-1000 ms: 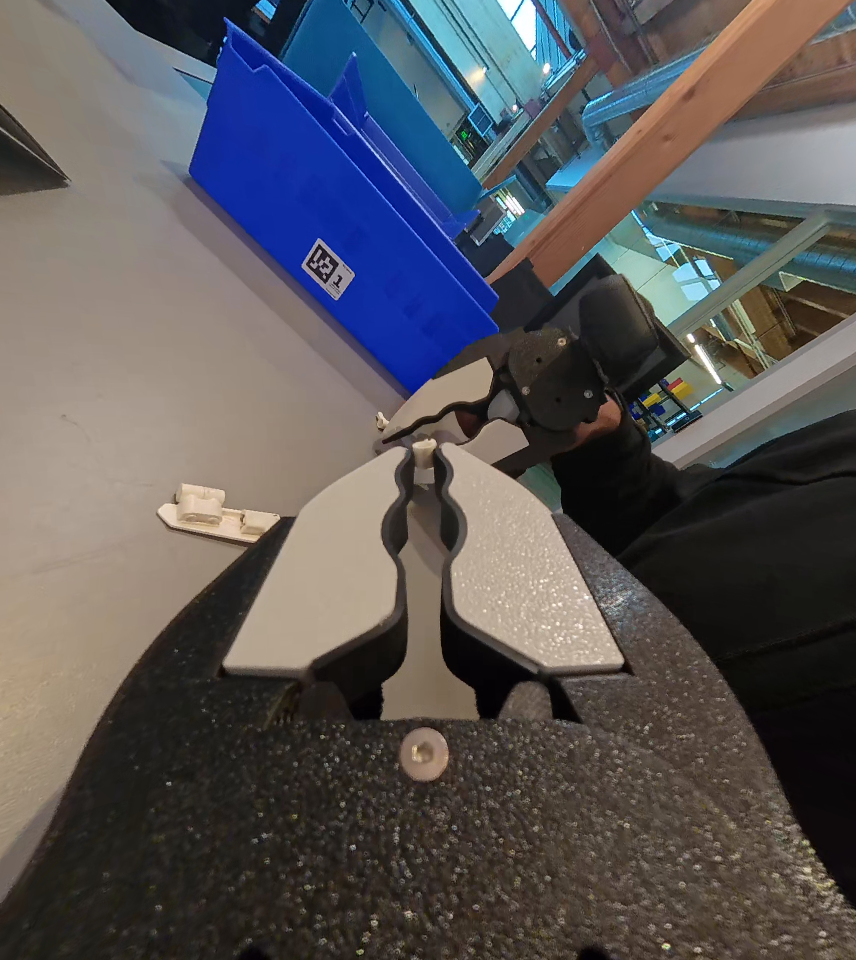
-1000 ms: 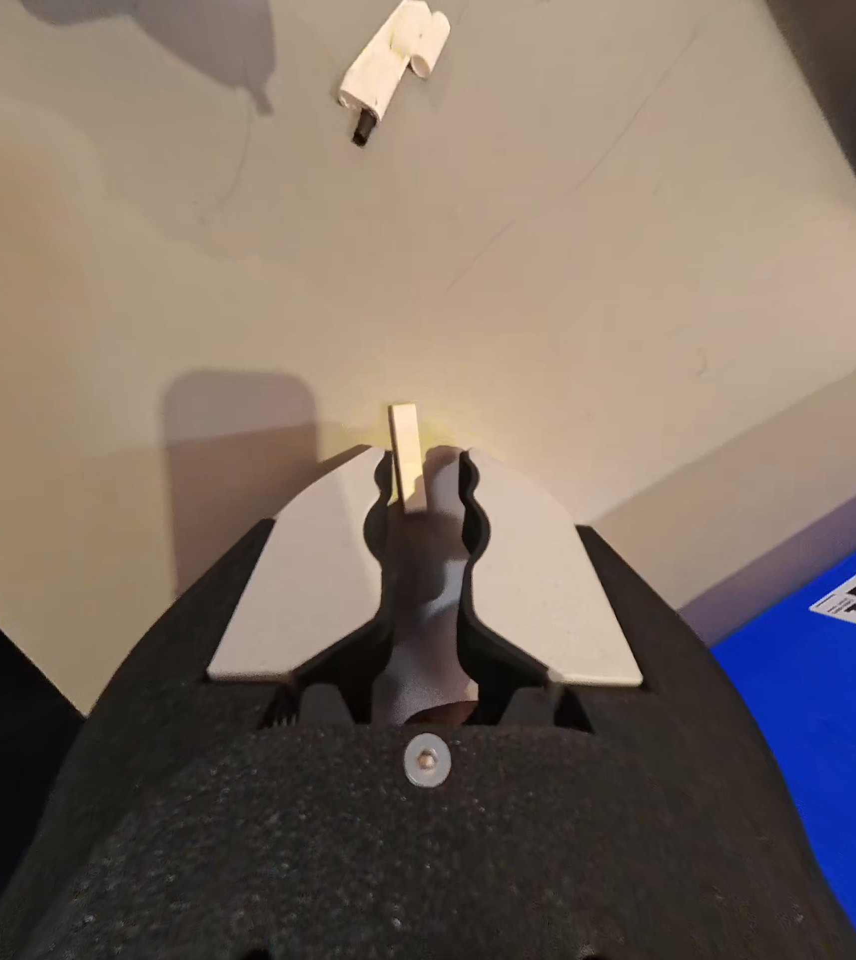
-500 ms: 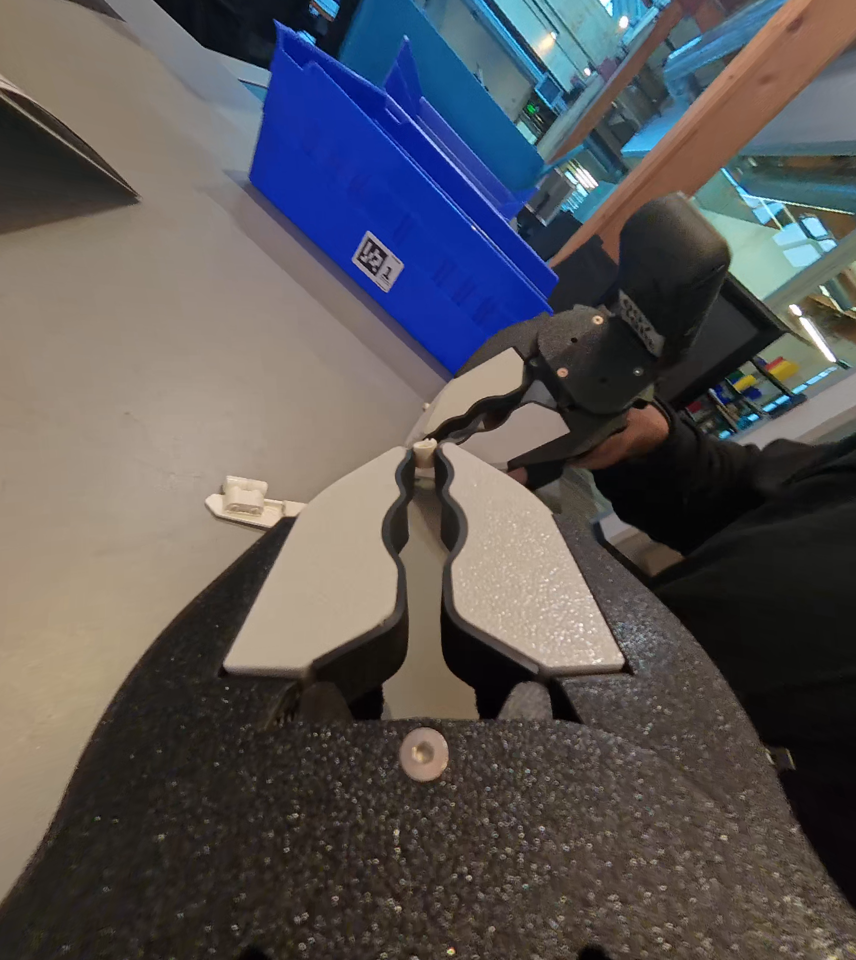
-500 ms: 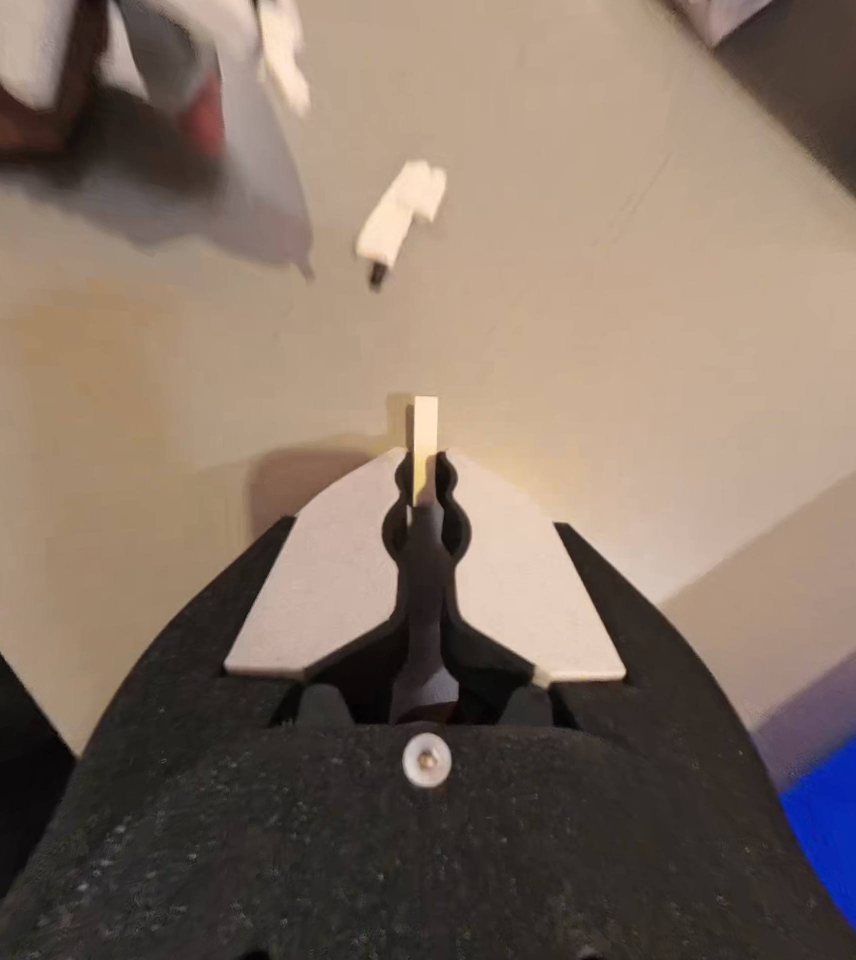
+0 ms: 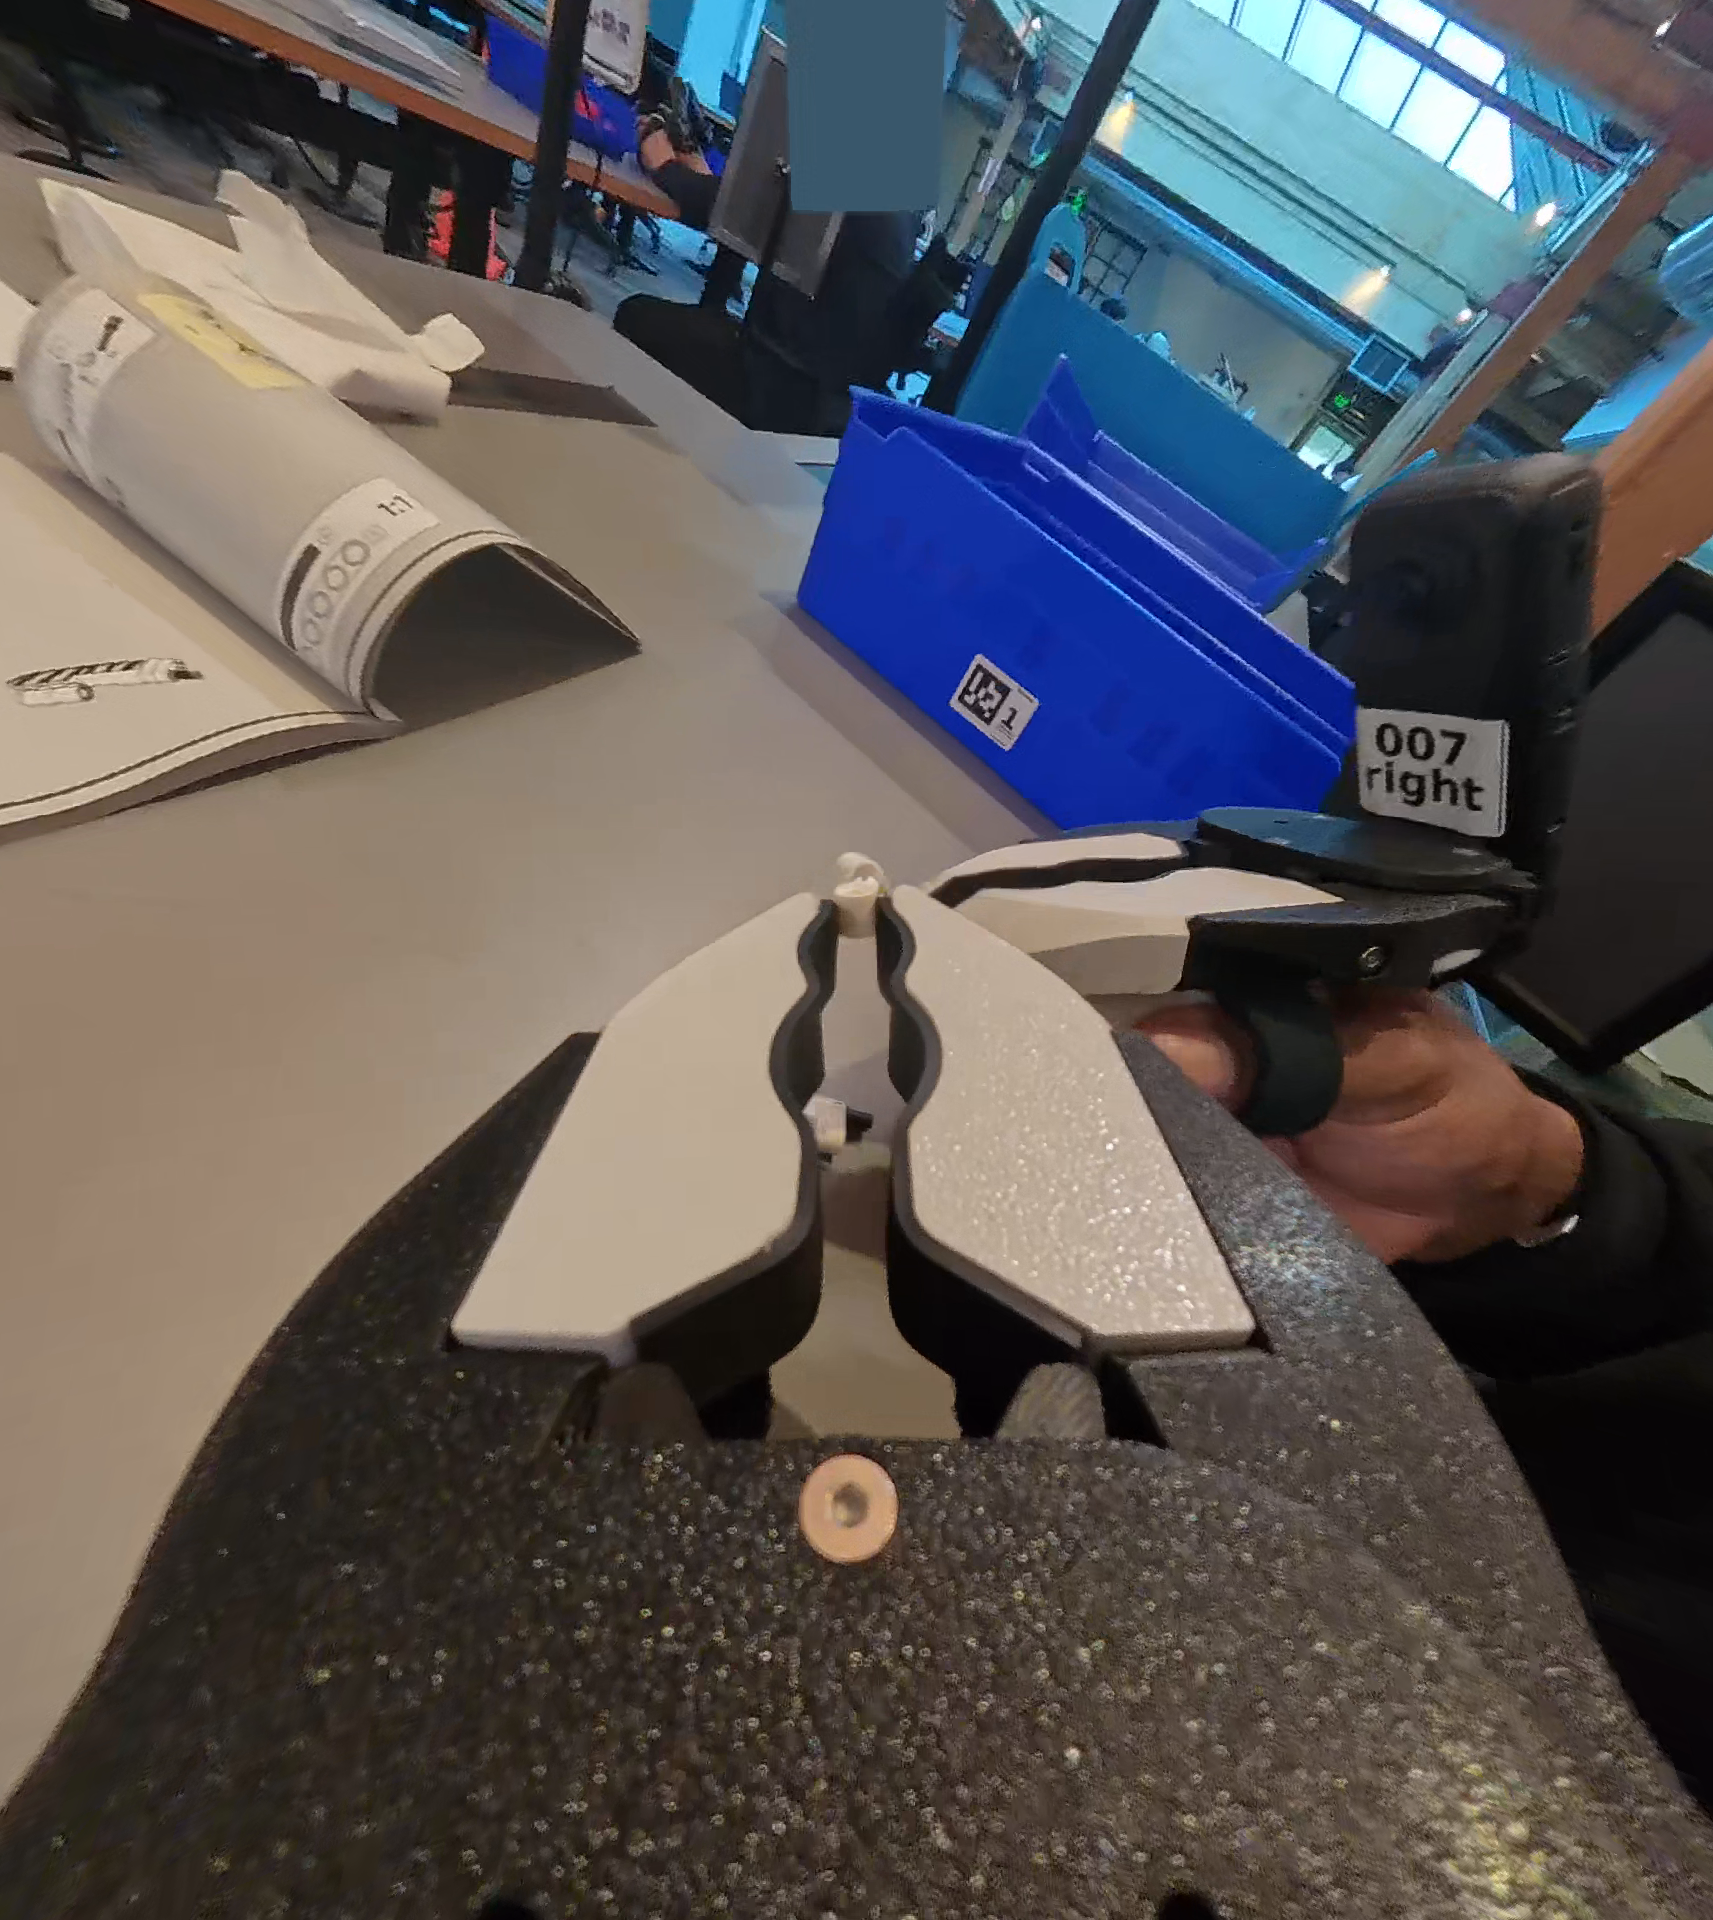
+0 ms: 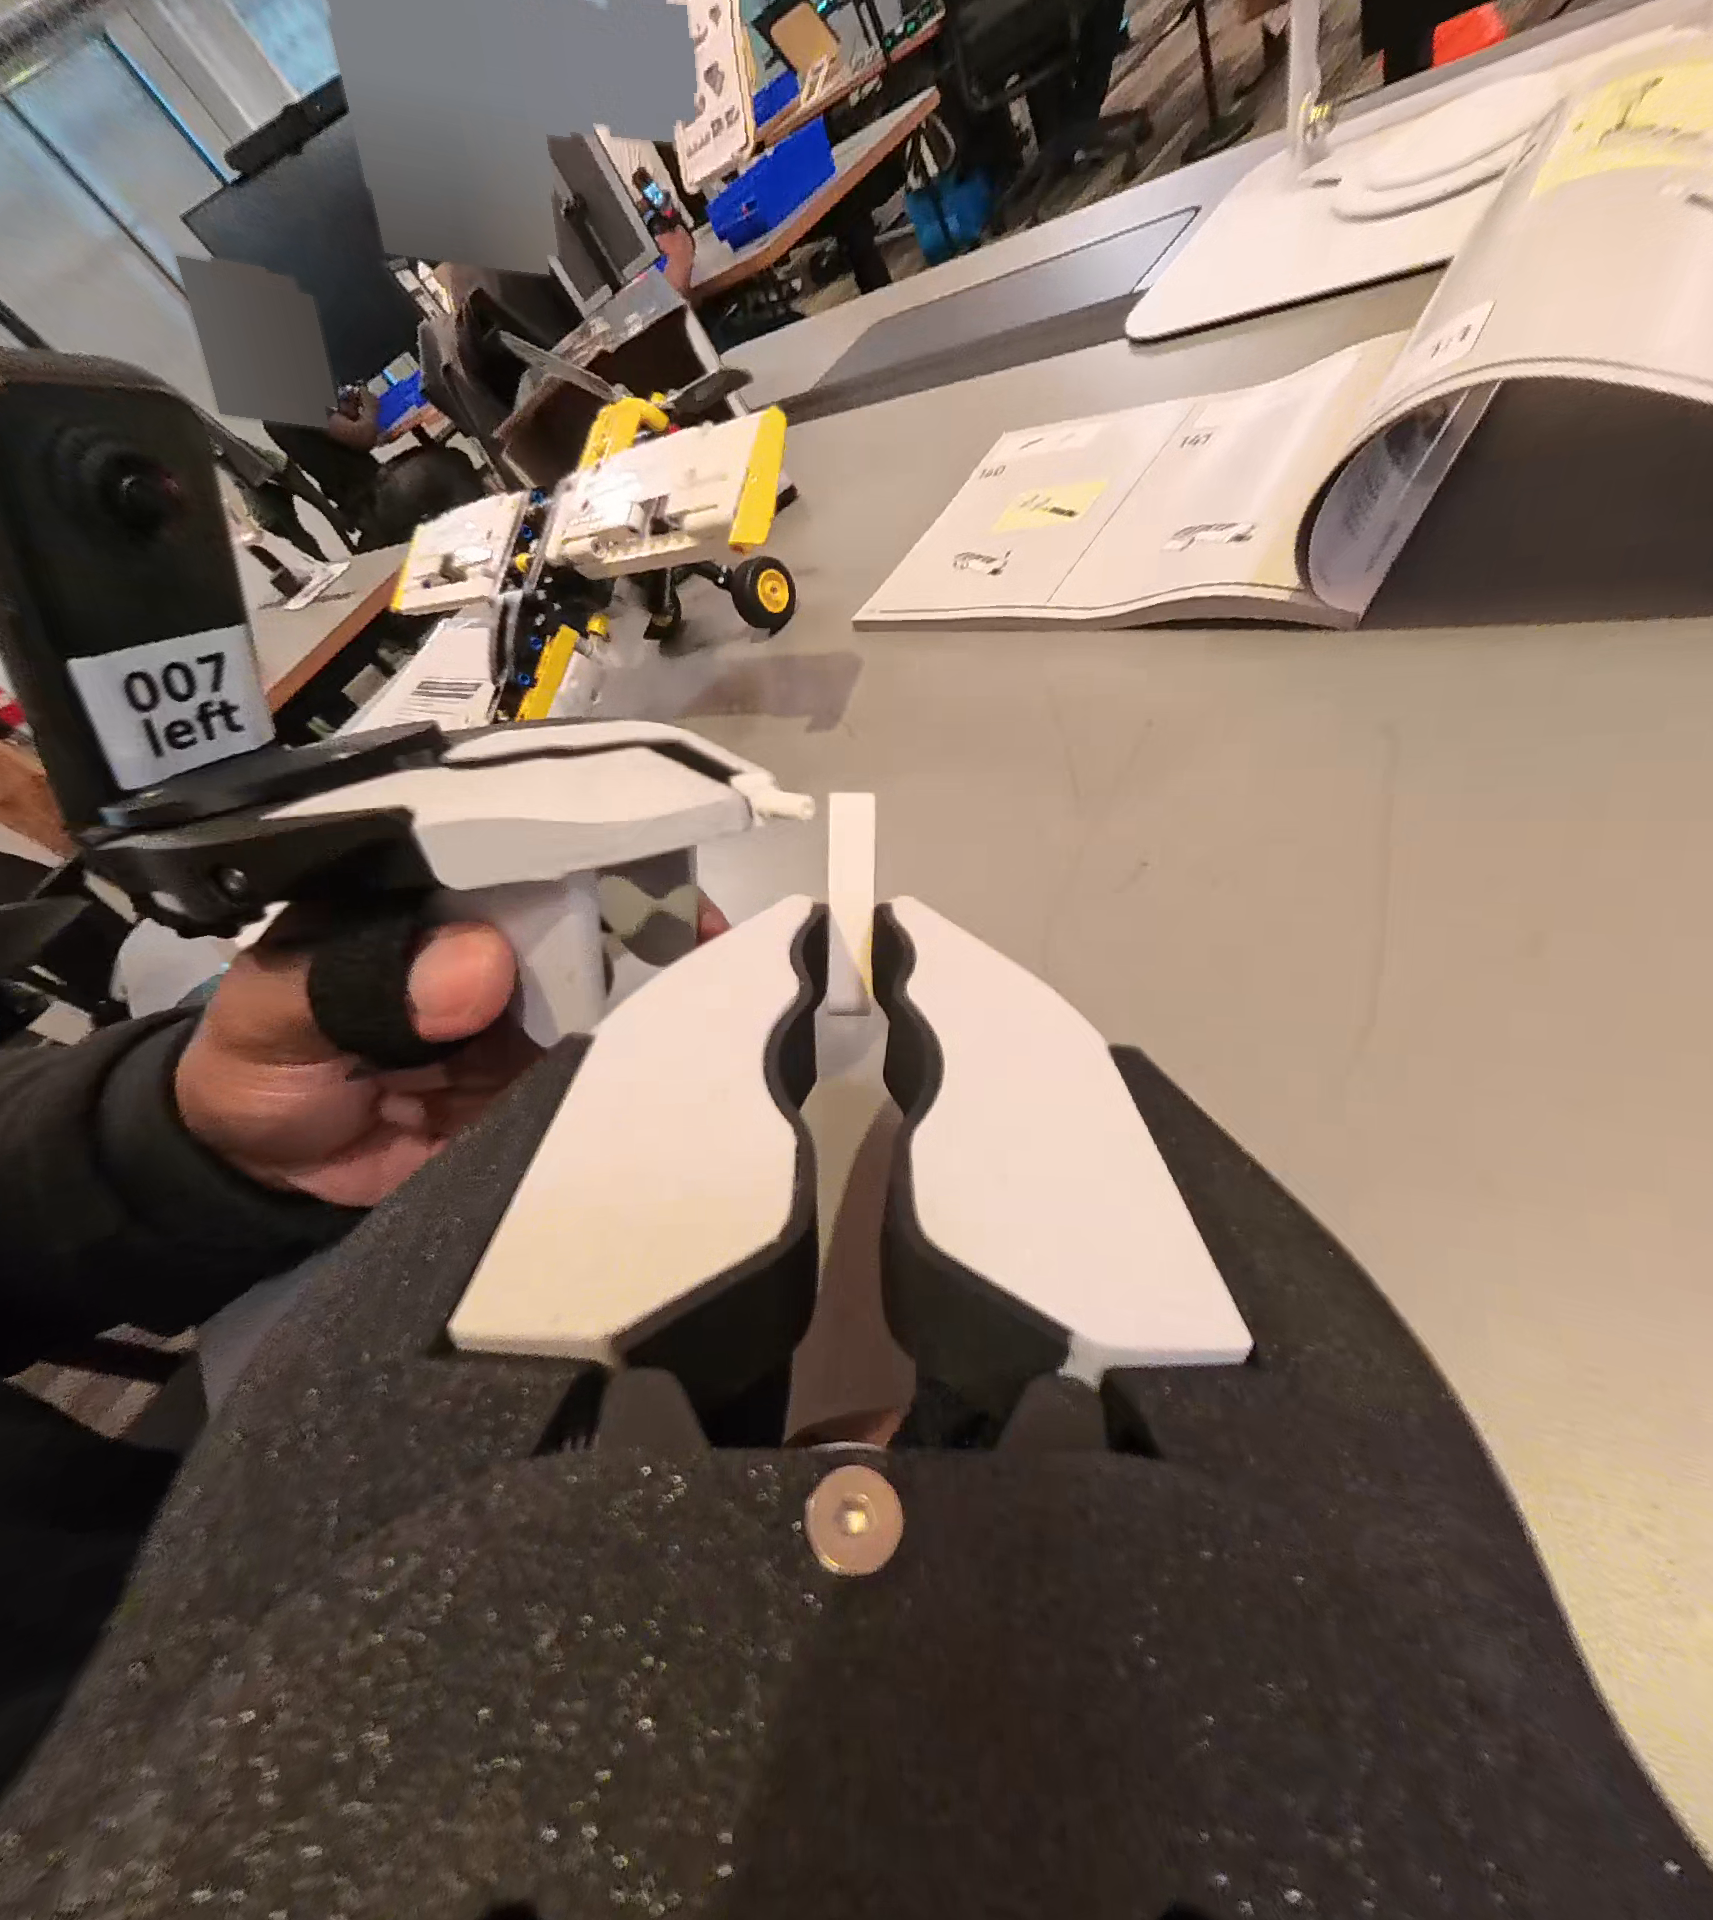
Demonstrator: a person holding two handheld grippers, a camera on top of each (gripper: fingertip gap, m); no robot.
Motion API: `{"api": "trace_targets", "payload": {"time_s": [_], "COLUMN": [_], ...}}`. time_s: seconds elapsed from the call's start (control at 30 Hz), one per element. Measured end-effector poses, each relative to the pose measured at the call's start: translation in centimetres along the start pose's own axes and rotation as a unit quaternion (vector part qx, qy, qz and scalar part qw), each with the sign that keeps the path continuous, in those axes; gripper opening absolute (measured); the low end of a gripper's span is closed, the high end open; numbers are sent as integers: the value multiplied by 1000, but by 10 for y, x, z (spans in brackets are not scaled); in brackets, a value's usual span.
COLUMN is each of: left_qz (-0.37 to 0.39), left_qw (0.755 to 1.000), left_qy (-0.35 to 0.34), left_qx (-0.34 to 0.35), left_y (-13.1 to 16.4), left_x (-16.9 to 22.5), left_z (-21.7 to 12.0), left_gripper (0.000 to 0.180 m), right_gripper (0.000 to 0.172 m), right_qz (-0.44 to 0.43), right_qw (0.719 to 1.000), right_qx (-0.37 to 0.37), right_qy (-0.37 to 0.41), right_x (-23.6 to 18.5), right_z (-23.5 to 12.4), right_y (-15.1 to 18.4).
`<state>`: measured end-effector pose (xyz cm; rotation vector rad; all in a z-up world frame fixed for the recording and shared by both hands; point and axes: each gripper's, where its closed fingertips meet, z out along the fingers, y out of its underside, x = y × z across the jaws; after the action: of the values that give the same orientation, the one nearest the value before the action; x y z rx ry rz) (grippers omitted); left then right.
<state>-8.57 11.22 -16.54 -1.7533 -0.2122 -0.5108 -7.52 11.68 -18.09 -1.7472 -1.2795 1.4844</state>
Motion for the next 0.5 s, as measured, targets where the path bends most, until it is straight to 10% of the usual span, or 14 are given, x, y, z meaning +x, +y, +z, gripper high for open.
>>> {"api": "trace_targets", "payload": {"time_s": [0.5], "left_qz": [-8], "left_qw": [1000], "left_qy": [-9], "left_qx": [6], "left_y": [-1], "left_x": [2], "left_z": [1], "left_gripper": [7], "right_gripper": [8], "right_qz": [-189], "right_qw": [977], "right_qx": [29], "right_qy": [94], "right_x": [-4], "right_z": [-1], "right_y": [-5]}}
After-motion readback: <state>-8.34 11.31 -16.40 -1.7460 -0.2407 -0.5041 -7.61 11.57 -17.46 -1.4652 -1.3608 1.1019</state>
